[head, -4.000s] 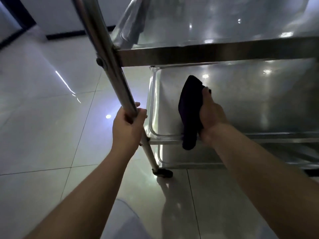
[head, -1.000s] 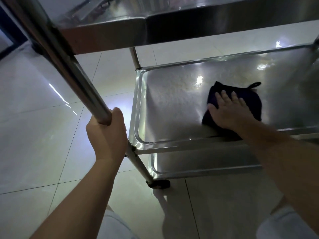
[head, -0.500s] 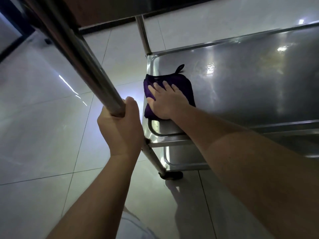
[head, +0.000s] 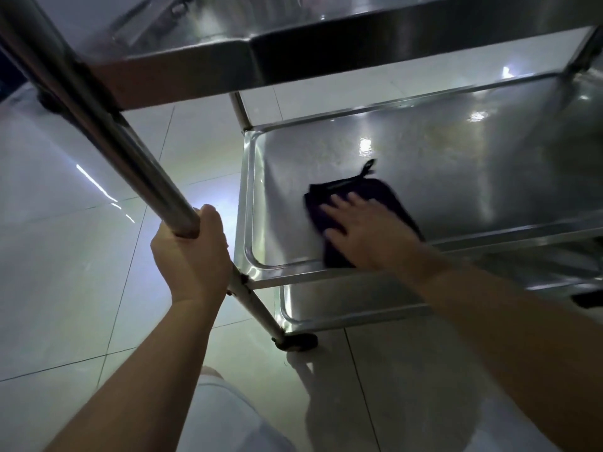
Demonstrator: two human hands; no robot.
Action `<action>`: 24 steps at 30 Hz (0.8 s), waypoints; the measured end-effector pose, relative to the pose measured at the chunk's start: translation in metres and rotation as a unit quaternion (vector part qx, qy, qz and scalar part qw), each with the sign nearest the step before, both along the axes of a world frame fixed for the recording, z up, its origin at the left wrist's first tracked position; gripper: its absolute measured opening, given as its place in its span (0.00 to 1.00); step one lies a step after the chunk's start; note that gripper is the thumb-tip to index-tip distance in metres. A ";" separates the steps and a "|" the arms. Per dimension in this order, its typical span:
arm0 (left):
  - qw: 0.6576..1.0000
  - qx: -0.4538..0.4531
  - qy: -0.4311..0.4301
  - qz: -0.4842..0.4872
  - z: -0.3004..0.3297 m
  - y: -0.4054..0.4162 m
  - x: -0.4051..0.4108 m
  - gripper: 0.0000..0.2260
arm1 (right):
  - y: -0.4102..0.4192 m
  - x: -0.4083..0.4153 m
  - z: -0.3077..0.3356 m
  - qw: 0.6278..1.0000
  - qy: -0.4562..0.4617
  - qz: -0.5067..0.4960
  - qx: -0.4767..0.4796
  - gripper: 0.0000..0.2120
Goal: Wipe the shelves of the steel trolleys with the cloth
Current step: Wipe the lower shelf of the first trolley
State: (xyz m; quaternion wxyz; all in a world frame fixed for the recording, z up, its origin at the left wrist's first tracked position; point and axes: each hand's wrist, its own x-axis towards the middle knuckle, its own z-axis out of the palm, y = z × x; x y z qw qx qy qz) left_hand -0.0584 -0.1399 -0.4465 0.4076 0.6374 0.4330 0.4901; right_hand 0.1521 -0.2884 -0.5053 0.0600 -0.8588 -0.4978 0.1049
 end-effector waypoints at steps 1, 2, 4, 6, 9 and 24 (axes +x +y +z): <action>1.000 0.000 -0.002 -0.001 0.000 0.000 0.000 0.17 | -0.018 0.025 -0.001 0.999 -0.009 -0.032 -0.005 0.31; 1.000 0.001 -0.004 -0.002 0.000 0.000 0.000 0.16 | -0.038 0.052 -0.001 0.998 -0.015 -0.068 -0.009 0.31; 1.000 0.000 -0.009 -0.001 -0.001 0.000 0.002 0.15 | -0.083 0.107 -0.001 0.987 -0.021 -0.157 -0.015 0.30; 1.000 -0.003 -0.020 -0.002 -0.002 0.000 0.001 0.12 | -0.121 0.145 0.000 0.972 -0.024 -0.232 -0.021 0.30; 1.000 0.002 -0.026 -0.005 -0.004 0.001 0.001 0.11 | -0.127 0.153 -0.001 0.959 -0.025 -0.281 -0.031 0.31; 1.000 0.002 -0.024 0.013 -0.002 0.001 0.002 0.09 | -0.002 -0.001 0.000 1.000 -0.024 0.020 0.004 0.32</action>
